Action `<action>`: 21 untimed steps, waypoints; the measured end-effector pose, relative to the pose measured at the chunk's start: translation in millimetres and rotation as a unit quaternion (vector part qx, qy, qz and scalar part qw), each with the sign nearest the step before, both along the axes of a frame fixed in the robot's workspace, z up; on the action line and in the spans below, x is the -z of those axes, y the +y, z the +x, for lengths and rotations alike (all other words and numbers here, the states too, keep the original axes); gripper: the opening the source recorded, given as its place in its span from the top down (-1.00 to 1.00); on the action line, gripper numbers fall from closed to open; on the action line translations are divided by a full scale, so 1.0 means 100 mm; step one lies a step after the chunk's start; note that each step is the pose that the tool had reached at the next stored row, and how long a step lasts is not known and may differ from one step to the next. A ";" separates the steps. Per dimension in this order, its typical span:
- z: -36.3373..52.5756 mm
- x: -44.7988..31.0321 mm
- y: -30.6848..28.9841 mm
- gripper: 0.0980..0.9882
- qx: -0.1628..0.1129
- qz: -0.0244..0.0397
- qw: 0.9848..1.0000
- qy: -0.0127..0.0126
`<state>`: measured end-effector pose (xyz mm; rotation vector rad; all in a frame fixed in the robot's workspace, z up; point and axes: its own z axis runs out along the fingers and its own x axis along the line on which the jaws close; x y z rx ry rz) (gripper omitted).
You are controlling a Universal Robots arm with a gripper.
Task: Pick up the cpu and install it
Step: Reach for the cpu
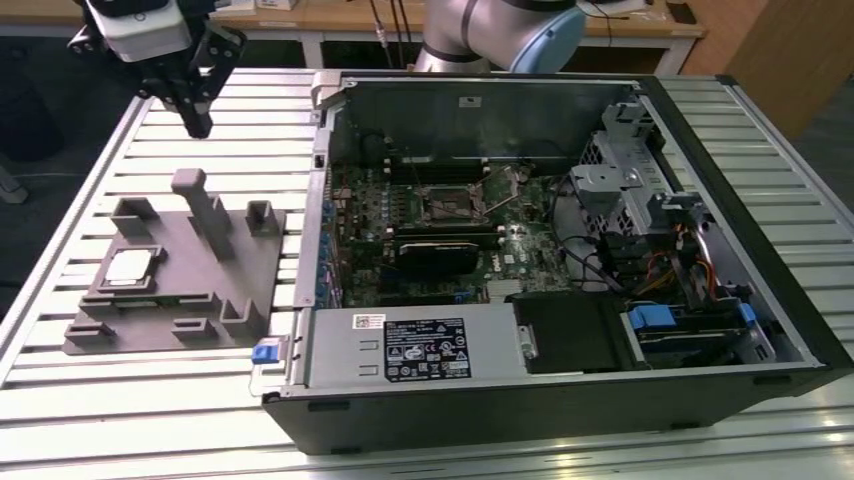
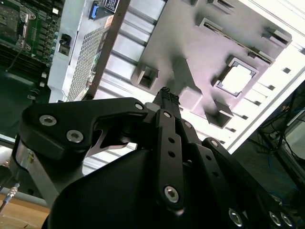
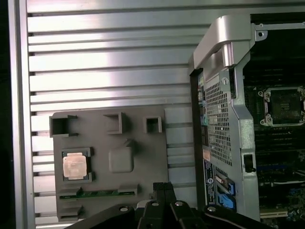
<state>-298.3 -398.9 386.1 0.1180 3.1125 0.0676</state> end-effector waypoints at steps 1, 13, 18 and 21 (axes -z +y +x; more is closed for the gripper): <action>-0.013 0.006 0.000 0.98 0.000 0.000 1.000 0.000; -0.193 0.077 0.000 0.98 0.000 0.000 1.000 0.000; -0.275 0.103 0.000 0.98 0.000 0.000 1.000 0.000; -0.328 0.118 0.000 0.98 0.000 0.000 1.000 0.000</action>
